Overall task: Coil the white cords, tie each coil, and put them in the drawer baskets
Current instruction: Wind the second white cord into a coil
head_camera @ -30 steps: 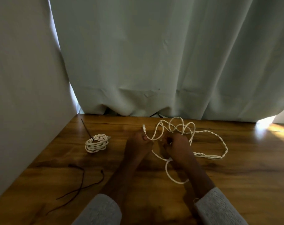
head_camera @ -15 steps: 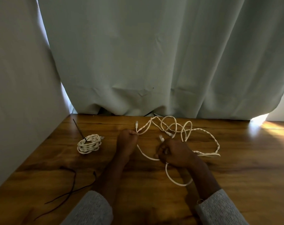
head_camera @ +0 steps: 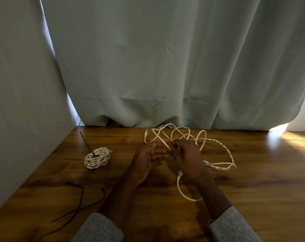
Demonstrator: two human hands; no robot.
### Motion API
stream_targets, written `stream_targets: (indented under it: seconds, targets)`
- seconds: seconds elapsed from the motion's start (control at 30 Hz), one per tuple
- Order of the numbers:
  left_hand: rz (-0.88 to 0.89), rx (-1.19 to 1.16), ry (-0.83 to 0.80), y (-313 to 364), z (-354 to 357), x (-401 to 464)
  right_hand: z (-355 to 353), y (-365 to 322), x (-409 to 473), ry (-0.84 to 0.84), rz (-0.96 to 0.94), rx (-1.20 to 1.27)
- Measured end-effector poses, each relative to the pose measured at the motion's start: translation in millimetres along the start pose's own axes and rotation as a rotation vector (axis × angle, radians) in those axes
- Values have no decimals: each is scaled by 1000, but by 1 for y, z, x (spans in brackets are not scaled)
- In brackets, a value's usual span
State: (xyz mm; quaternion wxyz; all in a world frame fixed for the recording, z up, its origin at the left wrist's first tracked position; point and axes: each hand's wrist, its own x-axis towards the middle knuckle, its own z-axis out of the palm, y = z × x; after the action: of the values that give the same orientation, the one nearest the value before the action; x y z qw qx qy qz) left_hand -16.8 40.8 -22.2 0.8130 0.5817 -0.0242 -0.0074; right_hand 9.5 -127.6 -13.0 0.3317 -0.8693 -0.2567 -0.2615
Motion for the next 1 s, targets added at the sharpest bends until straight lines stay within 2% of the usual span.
stream_targets:
  seconds: [0.07,0.13,0.2,0.3,0.53,0.6,0.67,0.73,0.77,0.9,1.0]
  targets:
    - [41,79,-98,-5,4,-2,2,-4,-1,36,46,59]
    - [97,195,-97,-10,7,-3,-1,-7,-2,-1,65,132]
    - [136,321,2,-12,8,-1,-5,-4,-2,-98,83,157]
    - [158,378,181,-12,2,6,-15,6,-1,-219,156,-20]
    - [77,-90,353,2,-21,11,-34,27,-3,-1,399,-132]
    - [70,-158,383,4,-24,11,-35,27,-2,-15,414,-107]
    - [72,-204,392,7,-22,9,-37,21,-2,-112,397,-155]
    - [64,-226,383,9,-19,8,-35,13,-2,-193,353,-232]
    - [54,-220,366,8,-17,7,-32,8,-2,-175,320,-236]
    - [93,-69,170,14,-14,3,-17,2,0,100,121,-143]
    - [189,117,3,23,-10,-3,-6,2,5,124,54,27]
